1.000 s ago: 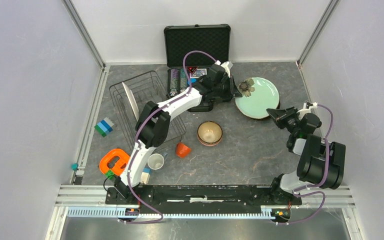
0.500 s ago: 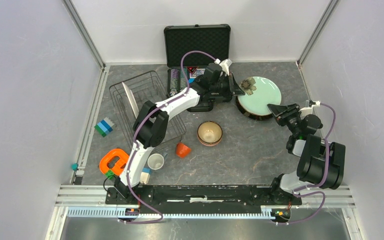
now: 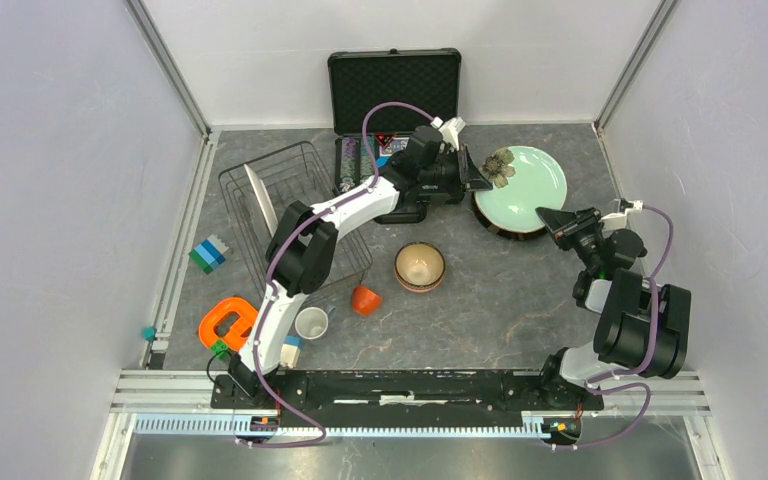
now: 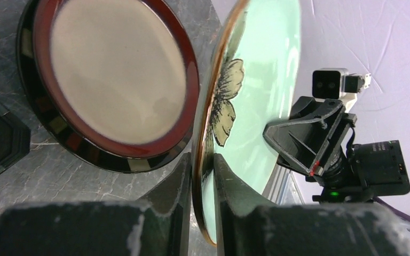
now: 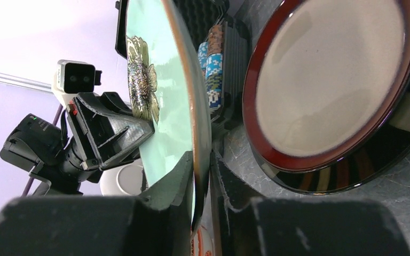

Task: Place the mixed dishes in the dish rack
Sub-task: Pick up the plate at the center of the board.

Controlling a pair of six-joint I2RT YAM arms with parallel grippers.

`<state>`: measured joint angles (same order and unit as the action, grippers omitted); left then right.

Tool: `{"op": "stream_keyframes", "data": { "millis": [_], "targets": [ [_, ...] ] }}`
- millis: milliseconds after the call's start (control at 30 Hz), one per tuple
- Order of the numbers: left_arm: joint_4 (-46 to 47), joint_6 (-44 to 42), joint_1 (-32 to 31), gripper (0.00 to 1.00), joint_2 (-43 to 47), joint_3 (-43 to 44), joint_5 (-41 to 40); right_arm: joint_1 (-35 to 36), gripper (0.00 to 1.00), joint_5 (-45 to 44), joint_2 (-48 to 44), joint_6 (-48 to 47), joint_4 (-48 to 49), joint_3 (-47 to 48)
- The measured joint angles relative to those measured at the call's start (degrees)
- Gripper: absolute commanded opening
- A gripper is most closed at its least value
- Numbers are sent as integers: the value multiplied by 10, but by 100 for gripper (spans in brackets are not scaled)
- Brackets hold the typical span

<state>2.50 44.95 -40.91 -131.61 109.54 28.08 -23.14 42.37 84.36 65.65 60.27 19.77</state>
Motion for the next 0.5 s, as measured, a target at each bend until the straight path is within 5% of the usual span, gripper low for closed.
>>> {"op": "stream_keyframes", "data": {
  "millis": [133, 500],
  "targets": [
    [9, 1, -1, 2, 0, 0, 9, 0, 33, 7, 0, 0, 3, 0],
    [12, 9, -1, 2, 0, -5, 14, 2, 37, 11, 0, 2, 6, 0]
  ]
}}
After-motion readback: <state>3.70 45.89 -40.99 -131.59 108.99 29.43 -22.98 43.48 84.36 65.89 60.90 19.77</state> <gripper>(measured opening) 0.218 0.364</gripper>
